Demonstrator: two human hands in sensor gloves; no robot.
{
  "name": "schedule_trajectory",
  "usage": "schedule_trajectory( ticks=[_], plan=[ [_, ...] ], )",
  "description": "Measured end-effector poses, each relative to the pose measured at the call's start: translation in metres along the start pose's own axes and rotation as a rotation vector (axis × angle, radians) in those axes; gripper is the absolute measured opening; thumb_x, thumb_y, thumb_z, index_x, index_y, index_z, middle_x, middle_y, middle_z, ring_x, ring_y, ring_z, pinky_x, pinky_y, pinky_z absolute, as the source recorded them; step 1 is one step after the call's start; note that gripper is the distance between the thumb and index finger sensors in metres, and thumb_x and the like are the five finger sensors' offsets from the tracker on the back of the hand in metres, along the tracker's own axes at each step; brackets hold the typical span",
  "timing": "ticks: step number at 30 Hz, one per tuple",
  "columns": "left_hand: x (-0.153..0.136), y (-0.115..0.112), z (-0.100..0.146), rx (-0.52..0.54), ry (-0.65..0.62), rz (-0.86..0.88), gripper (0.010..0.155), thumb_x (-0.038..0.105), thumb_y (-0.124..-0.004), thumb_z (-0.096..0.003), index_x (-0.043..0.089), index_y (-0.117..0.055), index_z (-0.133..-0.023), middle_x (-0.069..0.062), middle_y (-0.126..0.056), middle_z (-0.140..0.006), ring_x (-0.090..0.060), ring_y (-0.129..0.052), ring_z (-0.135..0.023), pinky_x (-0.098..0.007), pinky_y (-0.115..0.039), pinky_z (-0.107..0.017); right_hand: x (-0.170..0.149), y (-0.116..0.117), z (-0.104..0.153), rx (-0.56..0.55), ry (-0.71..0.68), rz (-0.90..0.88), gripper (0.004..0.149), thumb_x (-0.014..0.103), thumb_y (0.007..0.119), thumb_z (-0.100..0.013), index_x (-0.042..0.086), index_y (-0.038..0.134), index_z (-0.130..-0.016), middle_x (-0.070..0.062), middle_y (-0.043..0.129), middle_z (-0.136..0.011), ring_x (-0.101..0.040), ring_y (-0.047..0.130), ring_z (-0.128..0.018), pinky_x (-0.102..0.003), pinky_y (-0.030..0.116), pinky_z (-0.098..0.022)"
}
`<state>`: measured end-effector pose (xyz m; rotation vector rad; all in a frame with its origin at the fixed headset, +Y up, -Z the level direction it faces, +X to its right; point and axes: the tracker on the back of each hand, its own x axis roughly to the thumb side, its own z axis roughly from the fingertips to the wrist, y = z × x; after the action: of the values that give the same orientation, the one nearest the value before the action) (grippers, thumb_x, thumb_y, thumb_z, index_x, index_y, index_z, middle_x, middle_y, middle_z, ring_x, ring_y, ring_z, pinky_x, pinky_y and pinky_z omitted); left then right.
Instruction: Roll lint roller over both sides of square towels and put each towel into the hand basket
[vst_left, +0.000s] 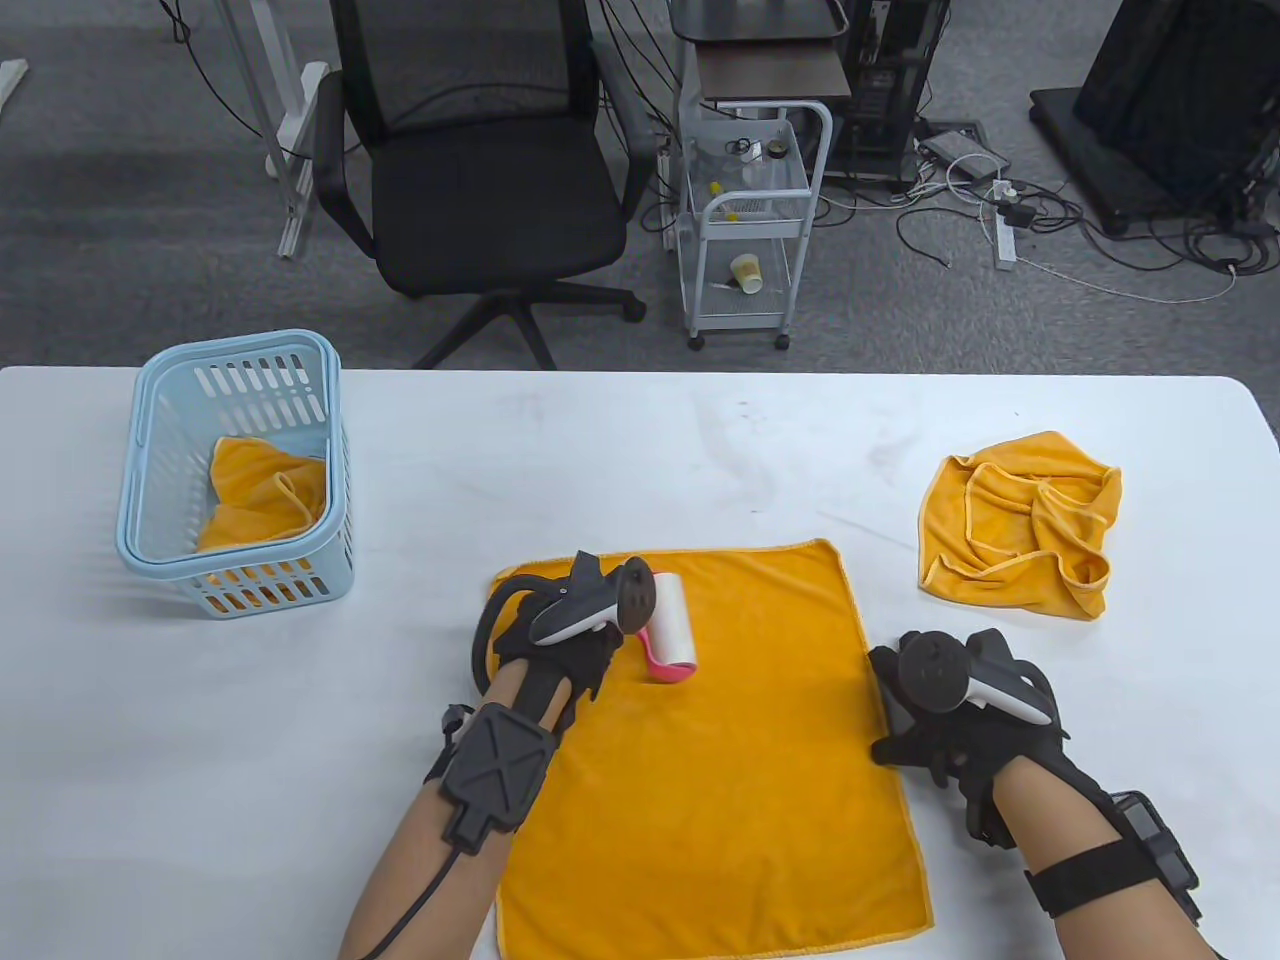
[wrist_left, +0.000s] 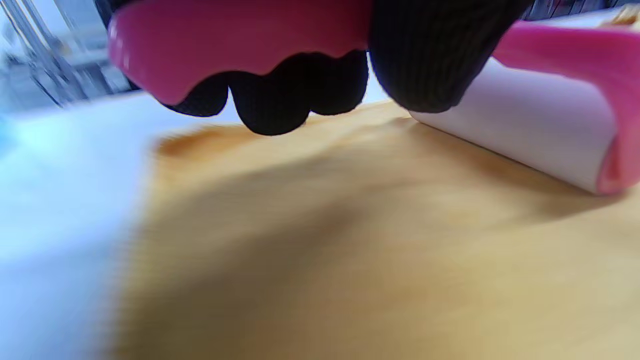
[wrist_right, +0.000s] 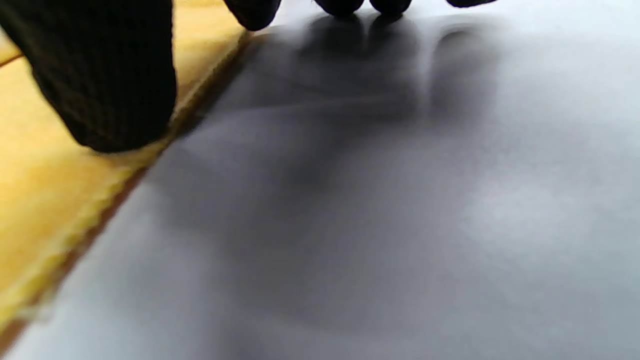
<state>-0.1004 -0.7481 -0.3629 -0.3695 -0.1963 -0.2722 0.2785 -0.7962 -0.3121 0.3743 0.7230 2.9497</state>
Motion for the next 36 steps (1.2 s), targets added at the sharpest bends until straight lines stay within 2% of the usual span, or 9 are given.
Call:
schedule_trajectory(
  ticks=[5, 9, 13, 18, 21, 24, 29, 32, 36],
  plan=[
    [-0.058, -0.010, 0.027, -0.089, 0.131, -0.138, 0.057, 0.040, -0.082, -0.0482, 0.040, -0.061, -0.101, 0.004, -0.080, -0.096, -0.029, -0.091, -0.081, -0.060, -0.074, -0.068, 0.000, 0.000, 0.000, 0.004, -0.002, -0.001, 0.096, 0.057, 0.088, -0.042, 0.021, 0.035, -0.114, -0.022, 0.027, -0.116, -0.053, 0.030, -0.105, -0.073, 0.042, -0.069],
    [-0.072, -0.015, 0.038, -0.067, 0.066, 0.076, 0.058, 0.041, -0.082, -0.0485, 0.039, -0.059, -0.102, 0.006, -0.080, -0.095, -0.026, -0.091, -0.079, -0.057, -0.075, -0.067, 0.000, 0.000, 0.000, 0.003, -0.003, 0.003, 0.096, 0.057, 0.088, -0.042, 0.021, 0.034, -0.114, -0.023, 0.027, -0.116, -0.054, 0.030, -0.105, -0.073, 0.042, -0.069],
    [-0.031, -0.007, 0.034, -0.022, -0.091, 0.256, 0.064, 0.037, -0.085, -0.0485, 0.033, -0.053, -0.104, 0.005, -0.076, -0.097, -0.024, -0.091, -0.080, -0.053, -0.078, -0.066, 0.000, 0.000, 0.000, 0.003, -0.003, 0.000, 0.096, 0.057, 0.088, -0.042, 0.021, 0.035, -0.114, -0.022, 0.027, -0.116, -0.053, 0.030, -0.105, -0.073, 0.042, -0.069],
    [0.035, -0.001, 0.027, 0.001, -0.225, 0.208, 0.066, 0.037, -0.084, -0.0487, 0.031, -0.051, -0.105, 0.005, -0.075, -0.097, -0.023, -0.091, -0.081, -0.051, -0.079, -0.066, 0.000, 0.000, 0.000, 0.006, -0.006, 0.002, 0.096, 0.057, 0.088, -0.043, 0.021, 0.035, -0.114, -0.023, 0.027, -0.116, -0.054, 0.030, -0.105, -0.073, 0.042, -0.069],
    [0.046, -0.007, 0.022, -0.017, -0.225, 0.178, 0.064, 0.036, -0.082, -0.0495, 0.031, -0.051, -0.105, 0.004, -0.074, -0.098, -0.024, -0.090, -0.081, -0.053, -0.077, -0.067, 0.000, 0.000, 0.000, 0.009, -0.010, 0.005, 0.096, 0.057, 0.088, -0.043, 0.020, 0.035, -0.114, -0.023, 0.027, -0.116, -0.054, 0.030, -0.105, -0.073, 0.042, -0.069],
    [0.033, -0.015, 0.023, -0.022, -0.158, 0.067, 0.060, 0.035, -0.082, -0.0494, 0.033, -0.054, -0.103, 0.005, -0.076, -0.096, -0.025, -0.091, -0.079, -0.054, -0.077, -0.067, 0.000, 0.000, 0.001, 0.011, -0.012, 0.004, 0.096, 0.057, 0.088, -0.042, 0.020, 0.035, -0.114, -0.022, 0.026, -0.116, -0.053, 0.029, -0.105, -0.073, 0.042, -0.069],
    [-0.020, -0.029, 0.041, -0.121, -0.002, -0.183, 0.055, 0.034, -0.081, -0.0508, 0.036, -0.055, -0.099, 0.008, -0.077, -0.094, -0.023, -0.091, -0.079, -0.053, -0.078, -0.067, 0.000, 0.000, 0.001, 0.012, -0.011, 0.003, 0.096, 0.057, 0.088, -0.042, 0.020, 0.036, -0.114, -0.022, 0.026, -0.116, -0.053, 0.029, -0.105, -0.073, 0.042, -0.069],
    [-0.048, -0.036, 0.052, -0.162, 0.068, -0.220, 0.053, 0.032, -0.081, -0.0513, 0.036, -0.055, -0.098, 0.008, -0.077, -0.094, -0.024, -0.091, -0.079, -0.054, -0.077, -0.067, 0.000, 0.000, 0.000, 0.013, -0.011, 0.002, 0.096, 0.057, 0.088, -0.042, 0.020, 0.036, -0.114, -0.022, 0.026, -0.116, -0.053, 0.029, -0.105, -0.073, 0.042, -0.069],
    [-0.060, -0.032, 0.062, -0.155, 0.077, -0.166, 0.054, 0.032, -0.083, -0.0511, 0.036, -0.056, -0.098, 0.007, -0.078, -0.093, -0.024, -0.090, -0.078, -0.056, -0.076, -0.067, 0.000, 0.000, 0.001, 0.014, -0.010, -0.002, 0.096, 0.057, 0.088, -0.042, 0.020, 0.036, -0.114, -0.022, 0.026, -0.116, -0.053, 0.029, -0.105, -0.073, 0.042, -0.070]
  ],
)
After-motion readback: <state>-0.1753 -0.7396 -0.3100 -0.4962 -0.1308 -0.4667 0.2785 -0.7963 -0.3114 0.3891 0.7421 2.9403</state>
